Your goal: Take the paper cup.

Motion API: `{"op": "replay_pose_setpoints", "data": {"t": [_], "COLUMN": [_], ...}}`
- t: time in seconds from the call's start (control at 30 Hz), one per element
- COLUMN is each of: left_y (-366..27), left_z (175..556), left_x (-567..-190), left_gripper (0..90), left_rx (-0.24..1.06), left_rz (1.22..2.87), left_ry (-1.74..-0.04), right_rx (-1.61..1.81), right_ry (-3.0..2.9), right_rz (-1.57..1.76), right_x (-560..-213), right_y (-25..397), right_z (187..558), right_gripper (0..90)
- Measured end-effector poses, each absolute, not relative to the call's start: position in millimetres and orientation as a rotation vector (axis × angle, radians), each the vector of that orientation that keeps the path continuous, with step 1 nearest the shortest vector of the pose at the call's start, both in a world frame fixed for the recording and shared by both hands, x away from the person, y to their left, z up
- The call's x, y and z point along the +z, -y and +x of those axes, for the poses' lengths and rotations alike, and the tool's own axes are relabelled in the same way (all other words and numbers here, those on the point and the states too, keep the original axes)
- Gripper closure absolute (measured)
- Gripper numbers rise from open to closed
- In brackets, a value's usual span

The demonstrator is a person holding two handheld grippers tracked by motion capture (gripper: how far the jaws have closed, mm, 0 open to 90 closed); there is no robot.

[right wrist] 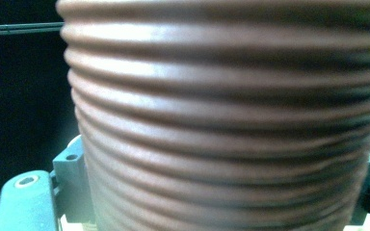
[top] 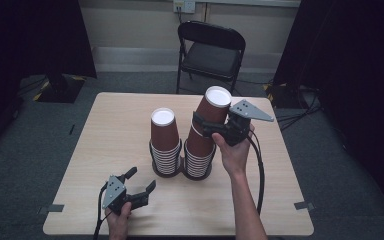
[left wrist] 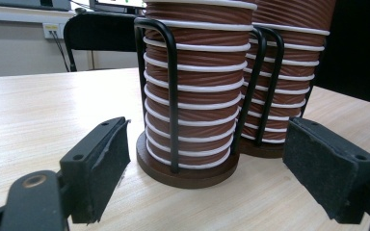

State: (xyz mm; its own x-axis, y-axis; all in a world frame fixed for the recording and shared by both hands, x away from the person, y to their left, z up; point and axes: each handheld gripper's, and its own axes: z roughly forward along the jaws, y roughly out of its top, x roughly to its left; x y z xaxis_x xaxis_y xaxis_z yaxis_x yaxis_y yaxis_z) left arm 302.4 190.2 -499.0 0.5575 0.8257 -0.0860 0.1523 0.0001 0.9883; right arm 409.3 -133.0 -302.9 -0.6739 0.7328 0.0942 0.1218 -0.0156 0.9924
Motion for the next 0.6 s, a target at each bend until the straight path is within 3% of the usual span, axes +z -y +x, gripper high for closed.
{"op": "replay_pose_setpoints", "data": {"t": [0.6], "left_y": [-194], "left_z": [301], "left_x": [-499], "left_gripper": [18.1], "left_rx": [0.601], "left_rz": [1.498], "left_ry": [-0.856], "right_rx": [1.775], "right_ry": [-1.704], "right_rz": [0.948], "right_x": [-292], "right_y": [163], "right_z": [390], "right_gripper": [14.4]}}
